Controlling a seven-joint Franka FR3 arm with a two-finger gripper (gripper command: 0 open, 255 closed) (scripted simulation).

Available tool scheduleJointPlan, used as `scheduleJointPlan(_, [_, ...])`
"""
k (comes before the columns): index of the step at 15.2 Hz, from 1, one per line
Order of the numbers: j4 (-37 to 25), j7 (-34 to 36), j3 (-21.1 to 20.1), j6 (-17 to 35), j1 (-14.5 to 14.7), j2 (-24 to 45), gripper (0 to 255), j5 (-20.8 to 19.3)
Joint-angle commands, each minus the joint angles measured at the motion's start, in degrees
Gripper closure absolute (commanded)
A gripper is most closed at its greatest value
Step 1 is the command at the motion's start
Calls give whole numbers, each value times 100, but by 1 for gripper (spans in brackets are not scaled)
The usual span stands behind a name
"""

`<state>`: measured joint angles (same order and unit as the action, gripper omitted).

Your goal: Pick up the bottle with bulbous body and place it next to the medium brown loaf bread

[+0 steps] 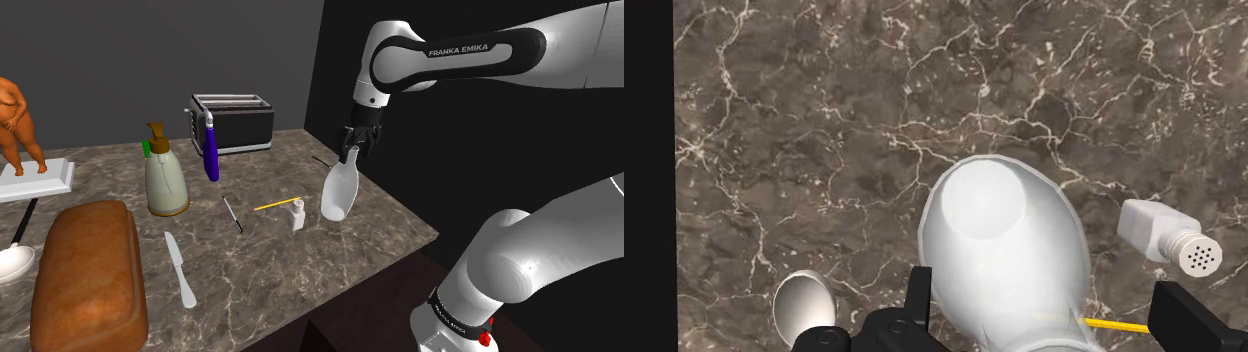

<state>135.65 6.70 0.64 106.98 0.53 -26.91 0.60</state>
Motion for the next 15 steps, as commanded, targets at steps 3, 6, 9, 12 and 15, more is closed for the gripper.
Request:
scheduleJointPlan(3, [0,0,0,0,0,0,255,0])
scheduleJointPlan(6, [0,0,0,0,0,0,255,0])
scheduleJointPlan(9, [0,0,0,1,0,1,255,0])
scheduleJointPlan(12, [-68,1,-1,-78,0,-10,255,0])
scheduleJointPlan(15, [-281,4,-1,-314,0,-33,255,-1])
